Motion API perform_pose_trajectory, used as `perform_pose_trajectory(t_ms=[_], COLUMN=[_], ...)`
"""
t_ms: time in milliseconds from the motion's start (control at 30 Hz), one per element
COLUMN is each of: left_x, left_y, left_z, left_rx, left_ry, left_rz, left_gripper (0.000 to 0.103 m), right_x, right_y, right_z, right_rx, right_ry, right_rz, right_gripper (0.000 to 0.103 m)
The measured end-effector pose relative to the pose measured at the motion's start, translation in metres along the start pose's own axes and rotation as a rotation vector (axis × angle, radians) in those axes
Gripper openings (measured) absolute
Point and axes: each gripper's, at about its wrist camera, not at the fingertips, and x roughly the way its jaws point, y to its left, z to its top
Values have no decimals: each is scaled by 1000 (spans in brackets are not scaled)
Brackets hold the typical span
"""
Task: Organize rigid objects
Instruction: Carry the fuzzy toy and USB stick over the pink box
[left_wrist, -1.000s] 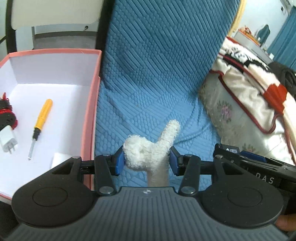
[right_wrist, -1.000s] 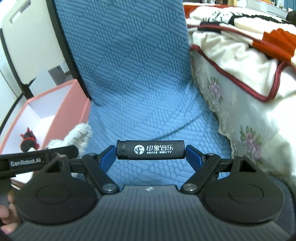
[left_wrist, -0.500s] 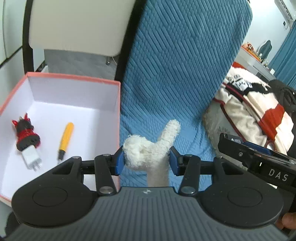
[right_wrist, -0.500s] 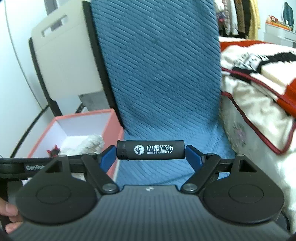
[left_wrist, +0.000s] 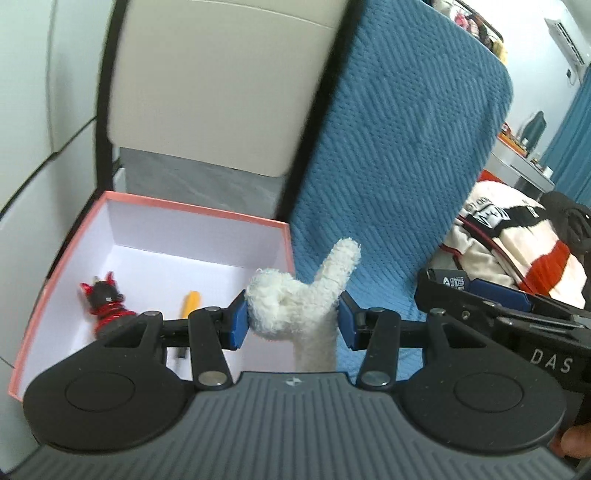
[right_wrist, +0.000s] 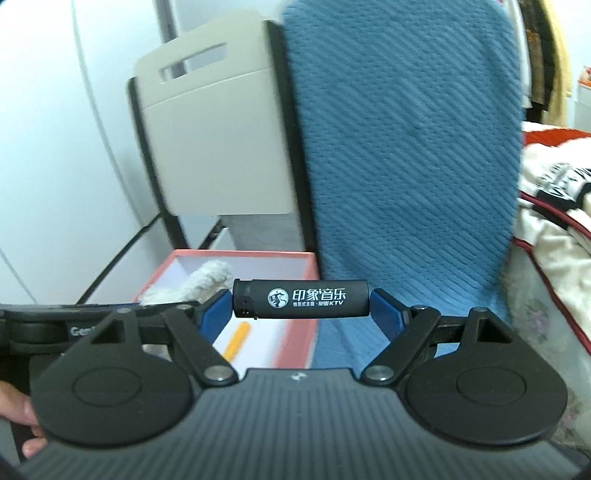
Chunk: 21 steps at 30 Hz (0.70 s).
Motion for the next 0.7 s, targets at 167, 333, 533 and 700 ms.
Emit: perform_pose_trajectory(t_ms=[167,333,533,700], left_x=[-7,-1,16,37], left_y=[36,77,116,135], left_z=[-4,-19,-35,-46], left_rx=[-37,-98,-153,-167], left_ry=[-6,18,59,99], left_rz=[46,87,108,120], left_gripper=[54,54,54,54], right_x=[14,44,82,110], right_y=[28,52,69,75], right_z=[-2,-14,-31,-40], right_rx=[-26,-46,-56,-58], right_ry=[14,84,174,227], right_rz=[36,73,87,70], right_gripper=[84,84,84,84])
